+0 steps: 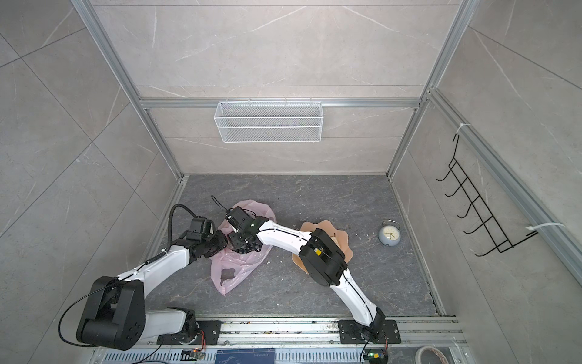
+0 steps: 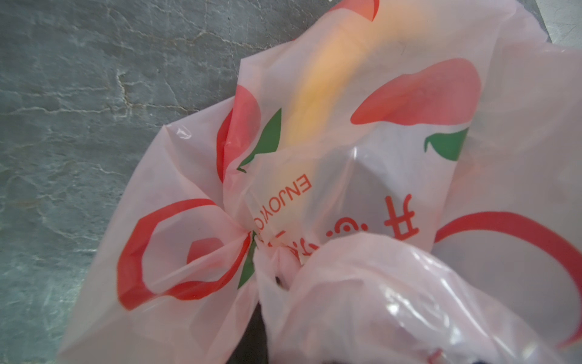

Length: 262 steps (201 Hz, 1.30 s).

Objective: Take the fake fruits out of the plastic bag
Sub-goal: 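Close the right gripper on the dark speckled fruit inside the bag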

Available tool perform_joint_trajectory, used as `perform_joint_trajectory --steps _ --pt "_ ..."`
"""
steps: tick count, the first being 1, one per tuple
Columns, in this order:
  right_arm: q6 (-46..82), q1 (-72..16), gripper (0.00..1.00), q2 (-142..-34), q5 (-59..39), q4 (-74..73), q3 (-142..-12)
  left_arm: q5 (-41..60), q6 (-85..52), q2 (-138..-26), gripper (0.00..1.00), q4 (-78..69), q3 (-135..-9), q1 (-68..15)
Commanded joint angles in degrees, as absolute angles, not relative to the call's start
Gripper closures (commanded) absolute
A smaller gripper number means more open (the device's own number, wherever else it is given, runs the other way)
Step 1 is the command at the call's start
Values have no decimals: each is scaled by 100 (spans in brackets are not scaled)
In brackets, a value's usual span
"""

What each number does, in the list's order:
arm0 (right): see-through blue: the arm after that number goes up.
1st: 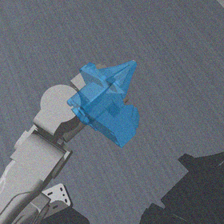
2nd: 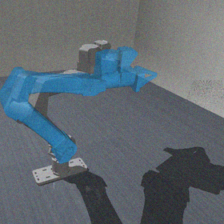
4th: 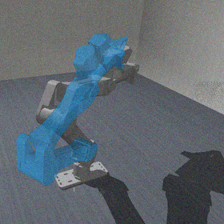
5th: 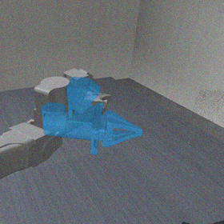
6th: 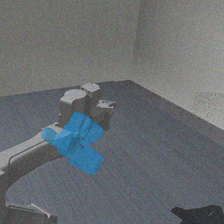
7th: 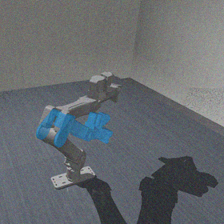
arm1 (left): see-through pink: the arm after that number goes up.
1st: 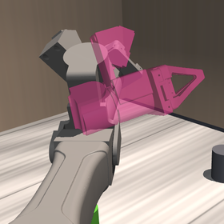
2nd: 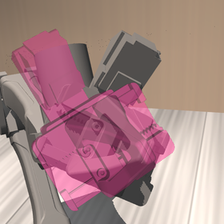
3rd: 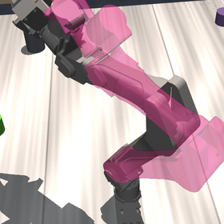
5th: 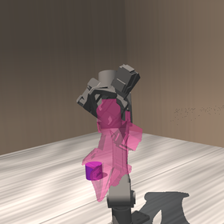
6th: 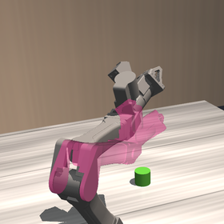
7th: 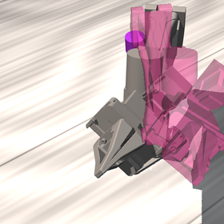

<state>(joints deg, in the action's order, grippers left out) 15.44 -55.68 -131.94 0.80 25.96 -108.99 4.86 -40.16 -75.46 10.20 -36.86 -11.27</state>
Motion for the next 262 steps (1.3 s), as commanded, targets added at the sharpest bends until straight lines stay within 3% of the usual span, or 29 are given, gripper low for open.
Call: perform_joint_trajectory --steps 1,90,113,140,262 --pt "1418 -5558 37 -13381 384 2817 -11148 484 -3964 -7436 82 990 -3684 -1134" --pt "1283 -5459 29 -14273 318 3362 -12207 444 -3966 -7374 82 998 -3676 -1134" --pt "1274 -5461 45 -14245 224 3373 -12227 428 -3984 -7374 82 993 -3674 -1134" --pt "1292 -5510 57 -13846 92 3266 -11912 357 -4014 -7365 82 984 -3657 -1132" --pt "1693 -5756 56 -11872 -249 2808 -9805 -275 -4231 -7047 83 1283 -3853 -1139"
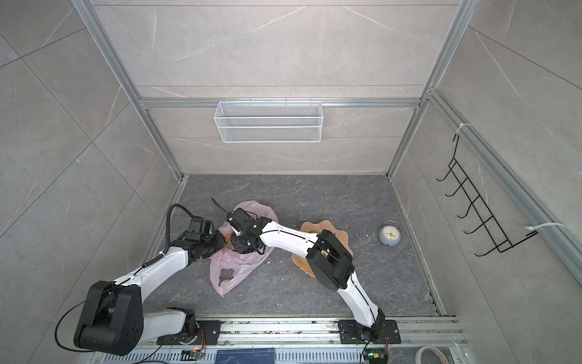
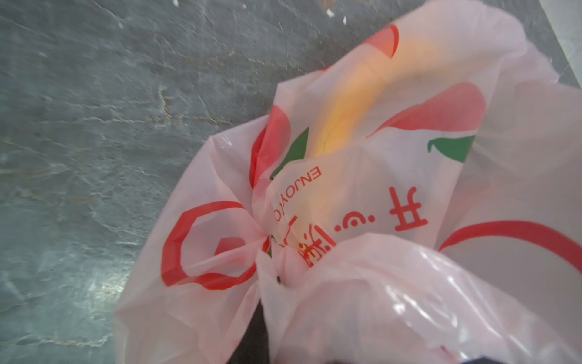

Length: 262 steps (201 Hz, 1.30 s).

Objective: Take the fake fruits out of the plastic bag
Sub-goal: 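Close the right gripper on the dark speckled fruit inside the bag, then lift the dark speckled fruit out and carry it over the pink bowl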

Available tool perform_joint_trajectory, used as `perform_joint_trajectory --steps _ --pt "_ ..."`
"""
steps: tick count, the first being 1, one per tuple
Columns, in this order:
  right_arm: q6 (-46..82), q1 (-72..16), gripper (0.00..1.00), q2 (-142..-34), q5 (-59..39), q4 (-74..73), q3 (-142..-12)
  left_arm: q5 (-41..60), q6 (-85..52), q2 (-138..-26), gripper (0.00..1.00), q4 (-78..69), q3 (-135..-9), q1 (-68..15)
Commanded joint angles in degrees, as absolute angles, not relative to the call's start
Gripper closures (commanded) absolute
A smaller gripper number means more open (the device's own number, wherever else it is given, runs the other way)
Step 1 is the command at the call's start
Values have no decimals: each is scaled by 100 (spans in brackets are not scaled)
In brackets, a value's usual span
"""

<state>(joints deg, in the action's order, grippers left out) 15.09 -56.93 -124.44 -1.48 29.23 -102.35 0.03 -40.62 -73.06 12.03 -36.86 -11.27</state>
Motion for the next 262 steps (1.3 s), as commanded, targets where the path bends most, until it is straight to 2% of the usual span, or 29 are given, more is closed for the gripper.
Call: perform_joint_trajectory --steps 1,75,127,165,200,262 --pt "1695 -5756 56 -11855 -252 2806 -9785 -282 -4234 -7039 83 1283 -3856 -1141" --pt "2014 -5979 56 -10123 -345 2566 -8057 -437 -4156 -7136 83 1413 -4033 -1349" --pt "2306 -5926 54 -8725 268 3304 -7251 -486 -4161 -7156 83 1389 -3986 -1389" --pt "2509 -5579 53 -8012 529 3854 -6724 -486 -4170 -7178 83 1338 -3924 -1393" --pt "2813 -4929 53 -7834 698 4050 -6348 -448 -4171 -7138 83 1311 -3878 -1402" --pt "3280 -4546 54 -8797 1005 4112 -6726 -433 -4107 -7093 83 1341 -3886 -1407"
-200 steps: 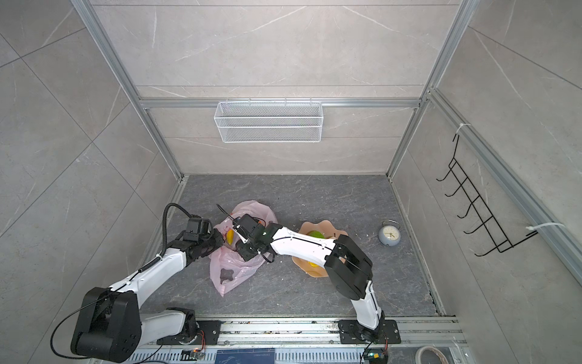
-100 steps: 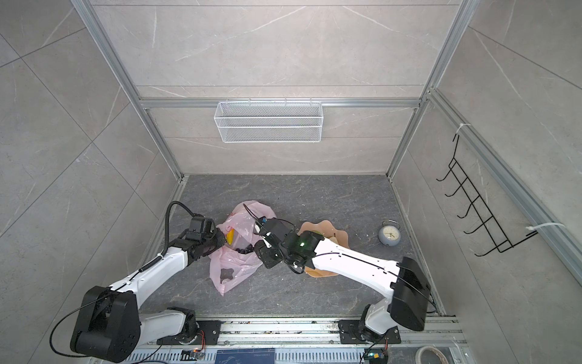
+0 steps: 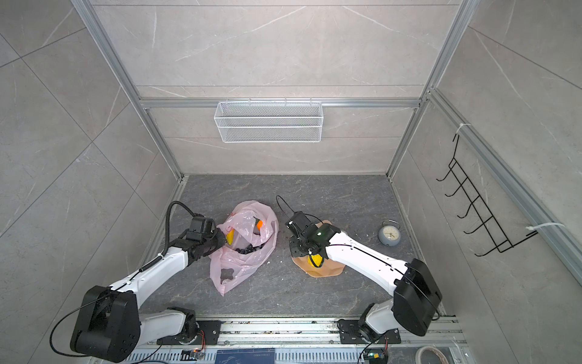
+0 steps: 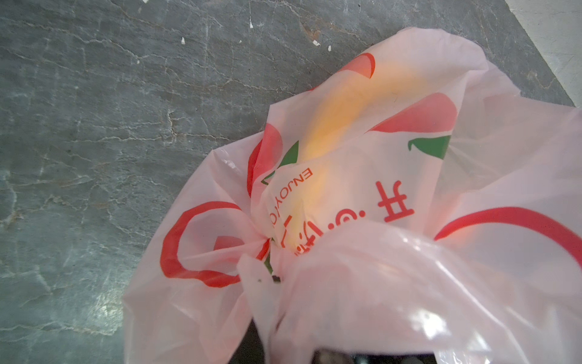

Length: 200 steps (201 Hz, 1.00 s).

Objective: Take the fake fruits out of the plastic bag
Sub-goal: 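Lift the dark speckled fruit out and carry it over the pink bowl, then lower the dark speckled fruit into the pink bowl and open the right gripper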

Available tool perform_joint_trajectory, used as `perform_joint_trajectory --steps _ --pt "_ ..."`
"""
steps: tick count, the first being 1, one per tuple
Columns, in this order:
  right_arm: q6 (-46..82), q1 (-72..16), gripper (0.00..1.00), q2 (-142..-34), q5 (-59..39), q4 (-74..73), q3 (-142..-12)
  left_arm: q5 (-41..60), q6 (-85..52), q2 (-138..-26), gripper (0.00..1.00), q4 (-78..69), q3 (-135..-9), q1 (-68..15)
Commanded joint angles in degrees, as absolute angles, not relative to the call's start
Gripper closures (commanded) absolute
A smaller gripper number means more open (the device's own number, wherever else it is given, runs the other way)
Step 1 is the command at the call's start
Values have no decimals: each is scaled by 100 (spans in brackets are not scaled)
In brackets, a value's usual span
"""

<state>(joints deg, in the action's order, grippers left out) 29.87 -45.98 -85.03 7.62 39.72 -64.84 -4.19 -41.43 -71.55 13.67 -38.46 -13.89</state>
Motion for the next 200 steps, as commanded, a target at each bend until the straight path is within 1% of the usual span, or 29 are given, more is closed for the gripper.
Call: perform_joint_trajectory --steps 1,71,124,144,200 --pt "3288 -4545 54 -8811 1012 4121 -6734 -432 -4106 -7093 83 1339 -3885 -1411" --pt "3616 -4368 54 -9357 1244 4079 -6796 -414 -4105 -7066 83 1327 -3823 -1408" --pt "3709 -4359 50 -9618 1482 4181 -6852 -332 -4113 -7053 83 1260 -3775 -1415" --pt "3729 -4362 48 -9624 1534 4153 -6780 -325 -4096 -7032 83 1266 -3784 -1408" --pt "3703 -4359 35 -9557 1597 4139 -6671 -334 -4109 -7014 83 1301 -3783 -1412"
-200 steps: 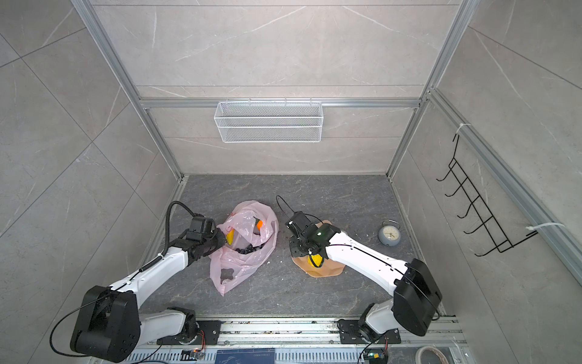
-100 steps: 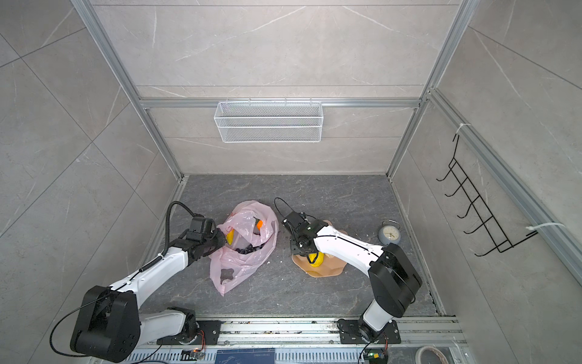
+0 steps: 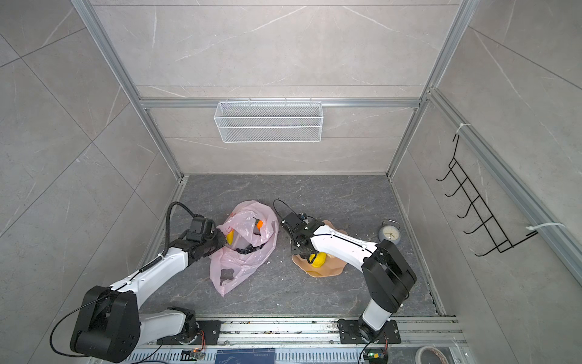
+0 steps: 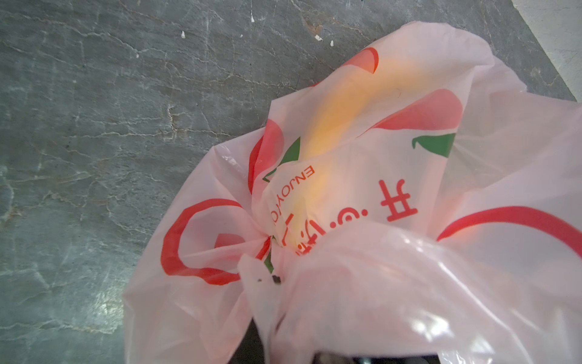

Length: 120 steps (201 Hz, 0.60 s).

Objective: Take the fake fruits out of the plastic bag

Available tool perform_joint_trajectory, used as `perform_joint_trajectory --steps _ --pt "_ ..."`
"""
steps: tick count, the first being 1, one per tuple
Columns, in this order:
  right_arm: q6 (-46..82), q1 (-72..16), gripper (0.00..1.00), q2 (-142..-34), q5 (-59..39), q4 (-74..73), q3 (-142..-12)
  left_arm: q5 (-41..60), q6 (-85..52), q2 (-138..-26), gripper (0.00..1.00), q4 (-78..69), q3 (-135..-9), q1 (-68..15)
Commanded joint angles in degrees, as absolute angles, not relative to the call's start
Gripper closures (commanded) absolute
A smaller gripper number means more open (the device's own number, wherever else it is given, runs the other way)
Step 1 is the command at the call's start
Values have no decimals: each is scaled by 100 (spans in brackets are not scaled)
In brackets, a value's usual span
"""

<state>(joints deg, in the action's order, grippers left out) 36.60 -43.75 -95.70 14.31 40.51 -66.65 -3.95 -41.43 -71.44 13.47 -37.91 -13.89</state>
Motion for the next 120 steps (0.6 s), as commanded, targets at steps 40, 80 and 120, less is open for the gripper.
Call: perform_joint_trajectory --steps 40,80,120 --pt "3627 -4360 32 -9280 1608 4144 -6654 -310 -4082 -7033 83 1378 -3849 -1431" --pt "3552 -4360 31 -8801 1608 4148 -6562 -272 -4038 -7084 83 1500 -4011 -1505" --pt "3416 -4398 31 -8315 1480 4036 -6502 -273 -3929 -7101 83 1602 -4119 -1645"
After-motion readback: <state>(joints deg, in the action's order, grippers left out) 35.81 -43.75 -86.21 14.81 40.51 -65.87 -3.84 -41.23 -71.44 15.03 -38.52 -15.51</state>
